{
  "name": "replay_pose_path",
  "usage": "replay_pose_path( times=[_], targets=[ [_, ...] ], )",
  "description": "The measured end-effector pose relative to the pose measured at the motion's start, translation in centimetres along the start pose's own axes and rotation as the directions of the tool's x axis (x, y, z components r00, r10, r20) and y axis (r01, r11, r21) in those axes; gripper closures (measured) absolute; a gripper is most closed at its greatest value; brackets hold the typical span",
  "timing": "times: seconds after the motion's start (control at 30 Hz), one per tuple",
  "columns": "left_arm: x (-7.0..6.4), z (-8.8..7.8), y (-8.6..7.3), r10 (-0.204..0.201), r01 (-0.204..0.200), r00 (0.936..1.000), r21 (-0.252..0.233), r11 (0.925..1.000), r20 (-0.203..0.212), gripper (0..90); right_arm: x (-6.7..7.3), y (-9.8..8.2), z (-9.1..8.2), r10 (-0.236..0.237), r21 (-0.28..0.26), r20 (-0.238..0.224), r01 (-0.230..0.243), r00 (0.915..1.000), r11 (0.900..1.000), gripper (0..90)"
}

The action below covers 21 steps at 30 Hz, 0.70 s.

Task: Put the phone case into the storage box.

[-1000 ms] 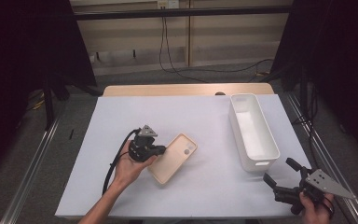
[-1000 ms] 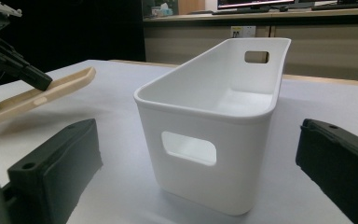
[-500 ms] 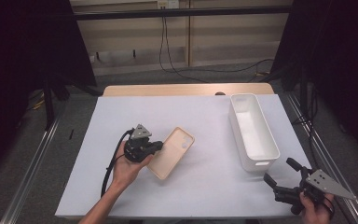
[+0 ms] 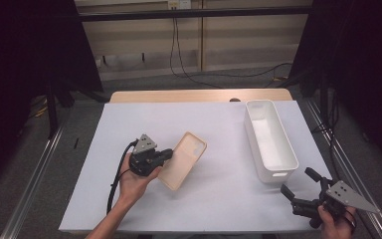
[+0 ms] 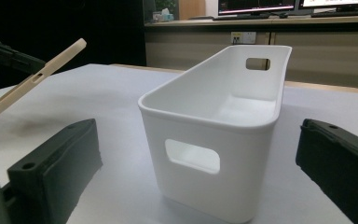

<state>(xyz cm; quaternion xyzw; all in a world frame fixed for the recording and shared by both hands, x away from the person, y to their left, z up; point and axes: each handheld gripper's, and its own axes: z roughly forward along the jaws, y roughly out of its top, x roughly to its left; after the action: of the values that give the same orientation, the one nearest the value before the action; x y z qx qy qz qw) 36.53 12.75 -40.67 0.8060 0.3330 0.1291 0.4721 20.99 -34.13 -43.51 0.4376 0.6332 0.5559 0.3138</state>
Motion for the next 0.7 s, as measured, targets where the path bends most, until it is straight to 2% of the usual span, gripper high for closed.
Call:
replay_pose_path(
  times=[0.27, 0.7],
  targets=[
    [-0.9, -0.2, 0.1, 0.001, -0.001, 1.0, -0.053, 0.9986, -0.001, 87.5, 0.6, 0.6, 0.4, 0.008, -0.022, -0.002, -0.008, 1.0, 1.0, 0.0],
    [-2.5, -0.1, 0.7, -0.002, 0.004, 0.9998, -0.099, 0.9951, 0.021, 87.5, 2.6, 2.7, 1.6, -0.003, -0.034, -0.063, 0.001, 0.998, 0.999, 0.7]
  ],
)
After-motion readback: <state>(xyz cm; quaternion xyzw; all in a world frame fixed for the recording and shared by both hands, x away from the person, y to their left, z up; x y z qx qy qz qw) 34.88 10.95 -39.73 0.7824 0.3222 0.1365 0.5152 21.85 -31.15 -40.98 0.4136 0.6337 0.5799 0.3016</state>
